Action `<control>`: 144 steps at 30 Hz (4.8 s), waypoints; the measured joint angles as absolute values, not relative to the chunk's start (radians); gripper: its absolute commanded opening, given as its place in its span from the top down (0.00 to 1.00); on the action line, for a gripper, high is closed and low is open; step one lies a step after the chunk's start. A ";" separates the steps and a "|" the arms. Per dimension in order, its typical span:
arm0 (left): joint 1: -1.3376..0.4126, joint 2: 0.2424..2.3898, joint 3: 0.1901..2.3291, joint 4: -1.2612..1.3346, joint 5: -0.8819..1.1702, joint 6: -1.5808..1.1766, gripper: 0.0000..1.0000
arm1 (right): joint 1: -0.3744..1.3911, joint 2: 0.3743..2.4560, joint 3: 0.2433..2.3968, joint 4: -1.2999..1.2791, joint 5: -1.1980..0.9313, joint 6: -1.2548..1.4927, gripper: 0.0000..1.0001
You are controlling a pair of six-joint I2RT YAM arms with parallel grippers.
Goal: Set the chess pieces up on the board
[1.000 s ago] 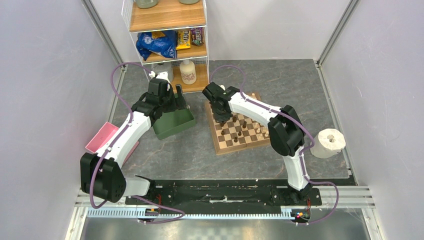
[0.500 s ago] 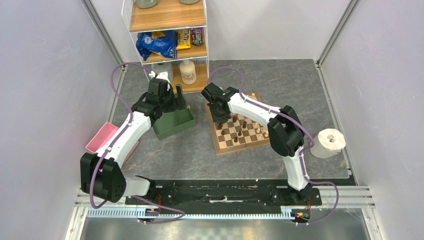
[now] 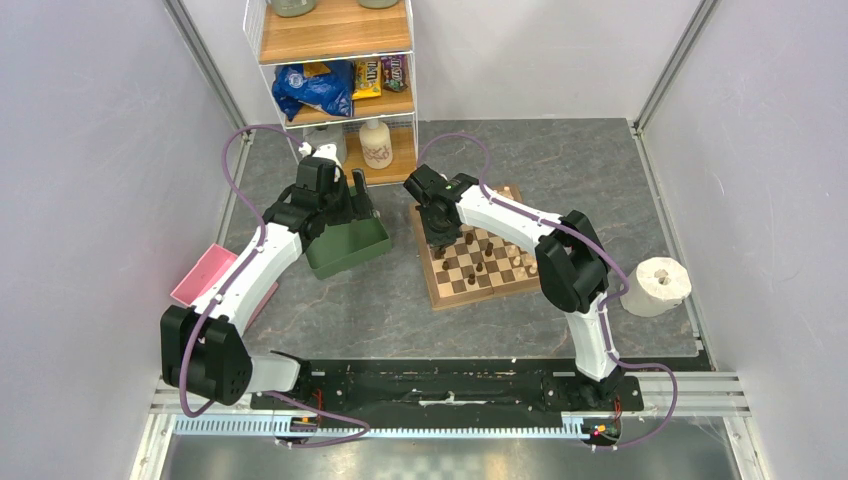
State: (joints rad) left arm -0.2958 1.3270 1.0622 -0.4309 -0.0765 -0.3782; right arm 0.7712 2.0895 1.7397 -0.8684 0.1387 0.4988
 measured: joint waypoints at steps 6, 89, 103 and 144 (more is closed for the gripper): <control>-0.296 1.327 1.061 -0.431 -0.076 -0.378 0.07 | 0.772 2.090 1.739 -0.862 0.151 0.508 0.85; -0.296 1.331 1.059 -0.416 -0.074 -0.381 0.08 | 0.707 1.797 1.605 -0.791 0.137 0.532 0.46; -0.296 1.327 1.056 -0.416 -0.076 -0.381 0.08 | 0.561 1.784 1.495 -0.863 0.128 0.592 0.54; -0.296 1.327 1.056 -0.416 -0.077 -0.381 0.08 | 0.757 2.011 1.609 -0.897 0.069 0.527 0.76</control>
